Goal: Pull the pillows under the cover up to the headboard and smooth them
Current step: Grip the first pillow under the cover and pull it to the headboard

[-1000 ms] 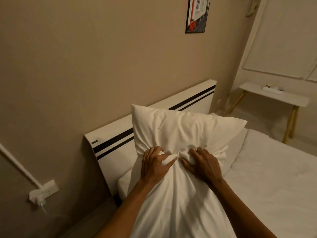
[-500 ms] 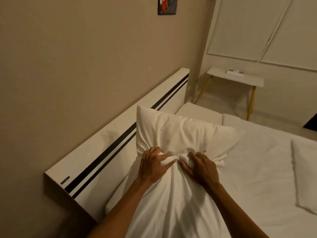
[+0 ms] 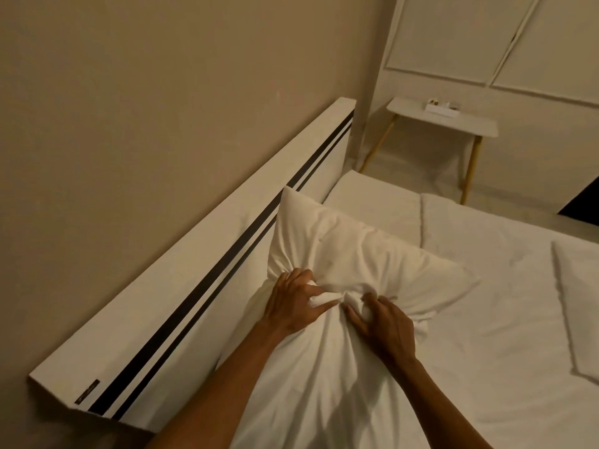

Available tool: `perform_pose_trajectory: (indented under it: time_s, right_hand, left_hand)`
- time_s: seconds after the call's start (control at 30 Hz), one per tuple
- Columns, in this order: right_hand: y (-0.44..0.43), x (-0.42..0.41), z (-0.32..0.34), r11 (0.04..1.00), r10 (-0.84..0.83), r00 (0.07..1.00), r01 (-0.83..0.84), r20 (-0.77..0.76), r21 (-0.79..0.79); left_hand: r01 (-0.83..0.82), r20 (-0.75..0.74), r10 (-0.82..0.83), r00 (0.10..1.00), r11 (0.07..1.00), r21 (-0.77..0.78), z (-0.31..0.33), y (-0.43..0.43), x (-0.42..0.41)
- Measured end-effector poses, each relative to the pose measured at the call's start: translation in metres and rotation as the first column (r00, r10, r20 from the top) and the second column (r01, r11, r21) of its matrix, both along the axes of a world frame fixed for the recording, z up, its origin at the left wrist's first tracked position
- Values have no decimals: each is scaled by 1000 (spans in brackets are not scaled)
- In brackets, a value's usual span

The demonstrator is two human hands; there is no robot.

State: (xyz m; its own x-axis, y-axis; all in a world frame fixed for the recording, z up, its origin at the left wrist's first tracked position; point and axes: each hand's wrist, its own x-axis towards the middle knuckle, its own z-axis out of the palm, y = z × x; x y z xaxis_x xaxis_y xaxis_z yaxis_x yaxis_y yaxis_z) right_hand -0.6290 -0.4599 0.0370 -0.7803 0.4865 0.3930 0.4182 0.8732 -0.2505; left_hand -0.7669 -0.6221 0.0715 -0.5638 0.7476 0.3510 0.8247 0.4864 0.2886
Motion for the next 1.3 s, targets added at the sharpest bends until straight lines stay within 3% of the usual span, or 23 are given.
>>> perform_pose_trajectory:
  time_s: [0.2,0.37,0.6,0.8,0.9,0.97,1.1,1.3]
  right_hand:
    - [14,-40,-53,998,-58,997,59,47,-27]
    - [27,-64,-99,989,-83,995,88,46,-116]
    - [50,-112,-152,989,-89,993,97,79,-109]
    - [85,-174,-215,993,-115,991,114,-66,-20]
    - [98,-199,-248,987,-144,985,137,-94,-86]
    - [98,-206,-282,975,-164,986,157,-36,-156]
    - [60,-187,-356,929,-138,960,210,243,-303]
    - [30,-144,-383,868,-139,962,232,235,-439]
  left_hand:
    - [34,26,-33,999,998,-48,-54,20,-44]
    - [72,-68,-82,994,988,-133,-105,38,-70]
    - [138,-105,-150,983,984,-114,-161,63,-125]
    - [118,-118,-128,985,989,-88,-221,94,-191]
    - [98,-168,-116,979,989,-109,-260,111,-218]
    - [47,-106,-57,993,995,-91,-301,112,-223]
    - [-84,62,95,994,984,-159,-388,81,-188]
    - [-144,154,167,974,978,-151,-412,30,-164]
